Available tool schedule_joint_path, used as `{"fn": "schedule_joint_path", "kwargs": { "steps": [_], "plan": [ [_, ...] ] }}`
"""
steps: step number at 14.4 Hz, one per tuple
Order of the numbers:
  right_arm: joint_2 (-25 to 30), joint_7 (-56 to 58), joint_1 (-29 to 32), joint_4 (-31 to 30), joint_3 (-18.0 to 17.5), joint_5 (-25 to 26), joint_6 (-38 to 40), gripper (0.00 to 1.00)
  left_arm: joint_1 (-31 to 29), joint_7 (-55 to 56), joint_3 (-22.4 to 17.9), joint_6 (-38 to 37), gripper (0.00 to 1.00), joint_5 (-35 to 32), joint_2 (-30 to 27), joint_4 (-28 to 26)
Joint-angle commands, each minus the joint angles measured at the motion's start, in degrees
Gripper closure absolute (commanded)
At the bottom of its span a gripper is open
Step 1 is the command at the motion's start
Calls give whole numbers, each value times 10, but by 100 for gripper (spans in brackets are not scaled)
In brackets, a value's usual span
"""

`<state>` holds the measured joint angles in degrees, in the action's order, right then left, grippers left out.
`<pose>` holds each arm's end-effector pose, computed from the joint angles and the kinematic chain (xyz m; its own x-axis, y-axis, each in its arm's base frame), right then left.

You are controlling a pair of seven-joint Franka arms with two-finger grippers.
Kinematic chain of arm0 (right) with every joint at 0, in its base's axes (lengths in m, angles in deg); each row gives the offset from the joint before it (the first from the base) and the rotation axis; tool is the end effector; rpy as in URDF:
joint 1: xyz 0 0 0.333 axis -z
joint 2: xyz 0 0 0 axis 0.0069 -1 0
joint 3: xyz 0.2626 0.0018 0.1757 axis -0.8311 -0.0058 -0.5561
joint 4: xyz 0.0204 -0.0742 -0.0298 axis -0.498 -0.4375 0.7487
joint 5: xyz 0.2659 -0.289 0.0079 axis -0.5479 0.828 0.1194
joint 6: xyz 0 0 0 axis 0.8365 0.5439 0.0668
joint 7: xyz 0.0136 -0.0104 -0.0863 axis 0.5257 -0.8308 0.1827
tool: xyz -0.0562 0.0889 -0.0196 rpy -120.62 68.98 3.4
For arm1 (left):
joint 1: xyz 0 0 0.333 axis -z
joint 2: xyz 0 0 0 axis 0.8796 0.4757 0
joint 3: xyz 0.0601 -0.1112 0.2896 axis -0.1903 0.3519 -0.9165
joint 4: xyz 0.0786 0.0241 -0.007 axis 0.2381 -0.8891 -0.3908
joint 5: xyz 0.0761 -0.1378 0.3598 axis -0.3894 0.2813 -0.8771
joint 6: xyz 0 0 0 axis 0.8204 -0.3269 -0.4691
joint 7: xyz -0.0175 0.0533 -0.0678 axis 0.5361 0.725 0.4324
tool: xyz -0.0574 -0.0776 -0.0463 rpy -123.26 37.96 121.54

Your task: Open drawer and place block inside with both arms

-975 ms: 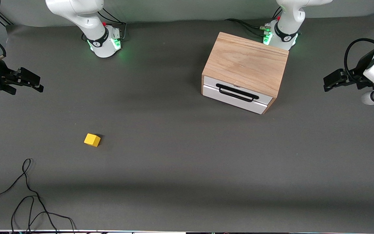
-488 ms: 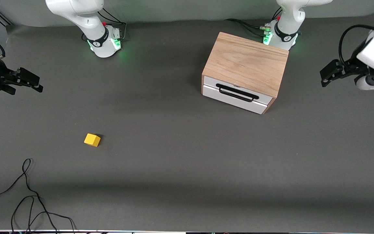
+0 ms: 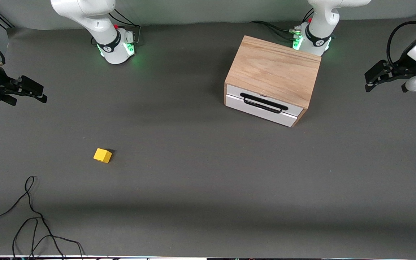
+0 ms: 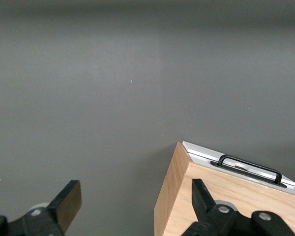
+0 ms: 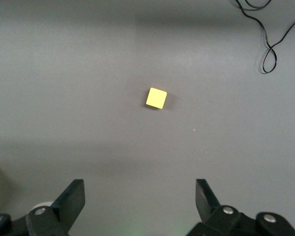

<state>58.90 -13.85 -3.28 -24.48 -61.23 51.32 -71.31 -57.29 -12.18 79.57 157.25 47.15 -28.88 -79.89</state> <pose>0.5376 0.0081 0.6326 0.9997 0.0213 -0.0079 0.0211 -0.9994 -0.0285 0.5223 -0.0562 0.6558 0.9975 -0.0479 0.0517 -0.0472 -0.9988 -0.0145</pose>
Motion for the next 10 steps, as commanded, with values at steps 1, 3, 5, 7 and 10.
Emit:
{"fn": "schedule_joint_path", "kwargs": {
  "steps": [1, 3, 5, 7, 10],
  "plan": [
    [-3, -12, -5, 6, 4, 9, 8, 0, 12, -8, -7, 3, 0, 6, 14, 19],
    [-8, -13, -5, 6, 4, 9, 8, 0, 13, -11, -6, -5, 0, 5, 30, 32],
    [-15, -13, -5, 6, 6, 10, 5, 0, 11, -15, -7, -5, 0, 5, 30, 32],
    [-20, -13, -5, -2, 11, 9, -4, 0, 11, -12, -7, -8, 0, 5, 30, 32],
    [-22, -14, -5, -24, 12, 3, -26, 0, 11, -13, -7, -9, 0, 5, 31, 33]
  ]
}}
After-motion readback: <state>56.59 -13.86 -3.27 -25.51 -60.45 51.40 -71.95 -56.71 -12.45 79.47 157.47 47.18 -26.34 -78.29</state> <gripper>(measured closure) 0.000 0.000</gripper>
